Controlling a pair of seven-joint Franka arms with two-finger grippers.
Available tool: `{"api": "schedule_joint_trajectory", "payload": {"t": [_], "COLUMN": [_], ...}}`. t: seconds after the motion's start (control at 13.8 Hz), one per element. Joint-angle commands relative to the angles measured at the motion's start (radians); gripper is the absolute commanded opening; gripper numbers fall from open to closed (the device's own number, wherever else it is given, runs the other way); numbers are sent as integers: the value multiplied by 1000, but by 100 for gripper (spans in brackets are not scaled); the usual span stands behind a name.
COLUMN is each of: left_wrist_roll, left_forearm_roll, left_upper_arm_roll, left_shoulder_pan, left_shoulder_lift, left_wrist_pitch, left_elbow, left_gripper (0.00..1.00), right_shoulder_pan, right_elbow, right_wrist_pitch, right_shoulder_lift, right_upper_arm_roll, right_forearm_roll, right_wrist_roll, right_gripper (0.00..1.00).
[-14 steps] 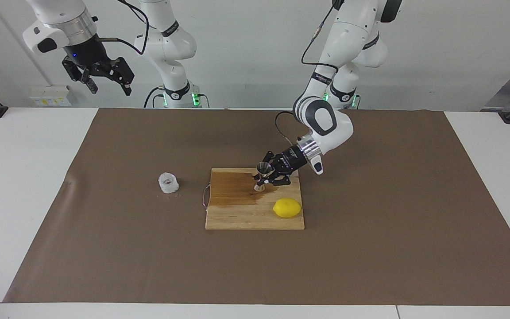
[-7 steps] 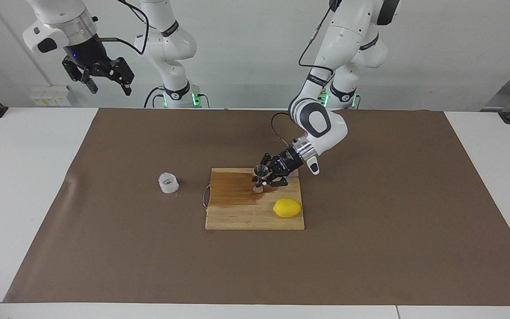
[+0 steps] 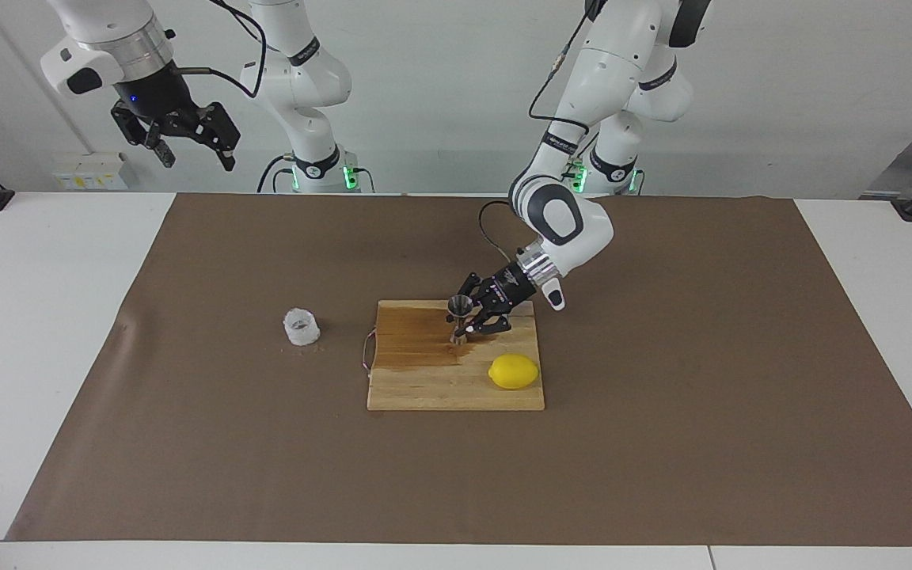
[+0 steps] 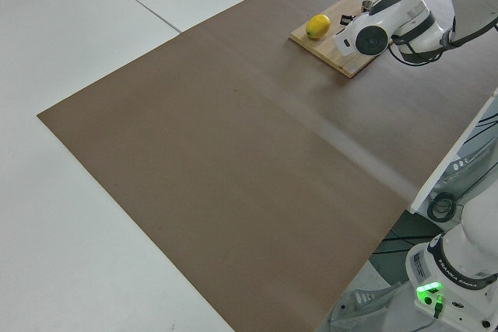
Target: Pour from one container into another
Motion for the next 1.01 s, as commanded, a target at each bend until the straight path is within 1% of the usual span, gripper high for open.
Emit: {"api": "schedule_joint_trajectory", "payload": {"t": [0.0, 0.36, 0.43, 0.72, 0.94], "left_wrist_roll": [21, 10, 10, 7, 7], "left_forearm_roll": [-22, 38, 68, 237, 412], "left_upper_arm_roll": [13, 19, 19, 19, 20], "left_shoulder_pan": [-14, -3, -3, 26, 41], "left_shoulder_lift": [4, -18, -33, -90, -146], "left_wrist_pitch": [26, 85, 89, 86, 85], "left_elbow": [12, 3, -3, -69, -135], "left_gripper": [100, 100, 100, 100, 100], "right_shoulder_pan": [-15, -15, -15, -15, -15], "right_elbow": [-9, -9, -9, -9, -9], "right_wrist_pitch": [-11, -11, -11, -11, -11], "right_shoulder_lift": [-15, -15, -15, -15, -15], "right_upper_arm_roll": [3, 3, 3, 3, 3], "right_forearm_roll": [23, 23, 23, 23, 23], "right_wrist_roll": [-26, -26, -26, -26, -26], "right_gripper": [100, 100, 100, 100, 100]}}
